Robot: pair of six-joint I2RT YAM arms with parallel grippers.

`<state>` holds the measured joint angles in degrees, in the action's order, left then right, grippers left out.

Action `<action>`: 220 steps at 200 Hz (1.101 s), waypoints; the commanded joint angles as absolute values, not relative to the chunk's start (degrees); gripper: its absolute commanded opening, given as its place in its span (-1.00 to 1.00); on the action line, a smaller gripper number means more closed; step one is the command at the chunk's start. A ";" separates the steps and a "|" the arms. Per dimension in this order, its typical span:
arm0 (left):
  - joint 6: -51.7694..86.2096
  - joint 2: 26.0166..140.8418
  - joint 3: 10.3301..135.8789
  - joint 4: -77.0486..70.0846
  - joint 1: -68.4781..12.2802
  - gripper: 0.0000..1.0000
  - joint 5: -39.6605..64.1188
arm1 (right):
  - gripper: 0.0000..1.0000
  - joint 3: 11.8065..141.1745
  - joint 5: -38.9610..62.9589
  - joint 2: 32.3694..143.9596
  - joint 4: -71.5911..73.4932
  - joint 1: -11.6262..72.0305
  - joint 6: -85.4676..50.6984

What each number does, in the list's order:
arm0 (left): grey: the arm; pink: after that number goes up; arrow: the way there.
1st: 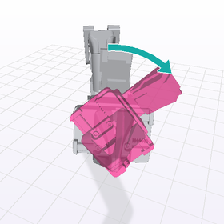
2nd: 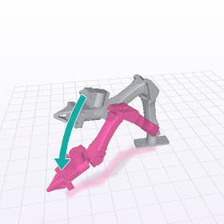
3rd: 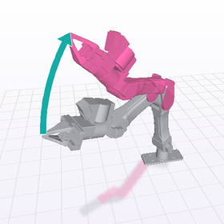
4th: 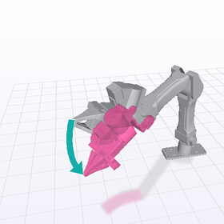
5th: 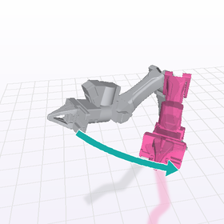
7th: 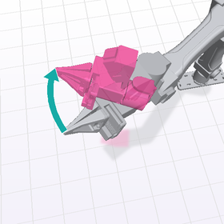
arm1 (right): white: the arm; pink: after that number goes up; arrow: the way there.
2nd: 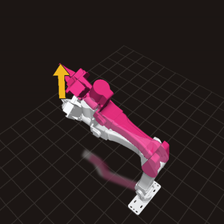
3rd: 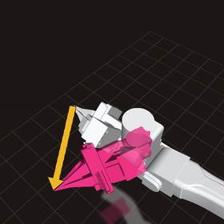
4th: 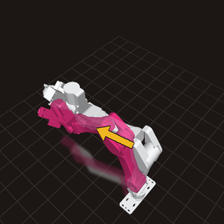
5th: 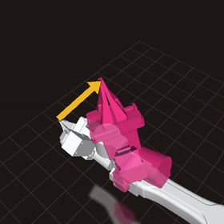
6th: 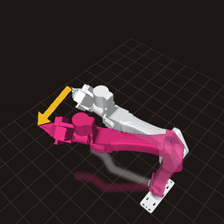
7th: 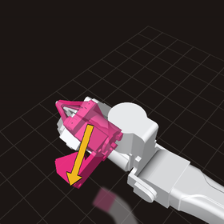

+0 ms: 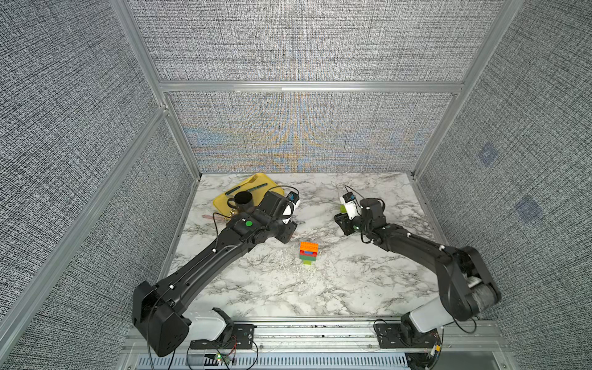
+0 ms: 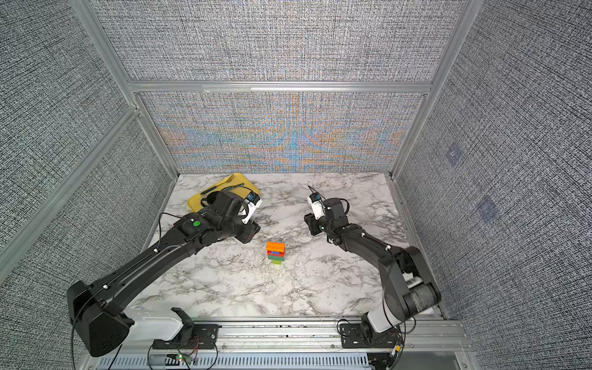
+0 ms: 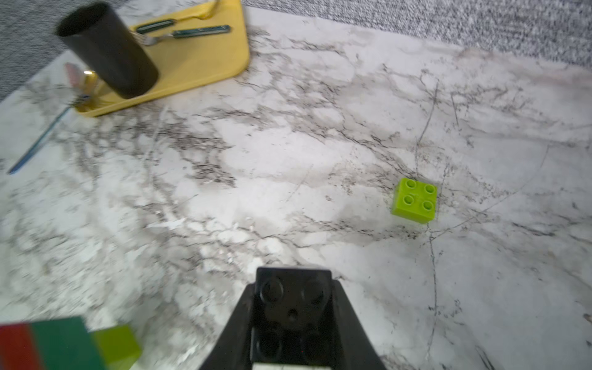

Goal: Assemble a carrot with lego
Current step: Pick up the lego brick from the center of the board, then assemble the lego brick with the lego brick.

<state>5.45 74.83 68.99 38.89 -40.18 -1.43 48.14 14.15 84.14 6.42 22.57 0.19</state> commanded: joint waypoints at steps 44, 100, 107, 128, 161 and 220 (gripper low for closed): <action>20.83 70.13 60.65 34.86 -36.42 0.59 15.71 | -0.63 44.04 31.68 65.65 -8.25 31.51 23.66; 26.28 75.14 57.58 27.39 -31.06 0.56 30.87 | -0.67 50.50 33.80 71.86 -11.93 34.18 33.49; 26.34 75.97 57.61 27.14 -30.82 0.56 31.72 | -0.68 51.39 34.09 72.89 -12.32 34.27 34.21; 25.34 79.03 58.27 27.17 -30.43 0.52 34.86 | -0.69 53.68 34.15 75.52 -14.00 34.41 35.60; 25.25 82.95 58.57 26.28 -30.49 0.44 37.58 | -0.69 55.52 33.42 78.43 -16.30 34.50 36.67; 24.53 86.14 59.15 26.06 -30.41 0.23 38.07 | -0.69 55.81 32.65 80.34 -17.01 34.54 35.29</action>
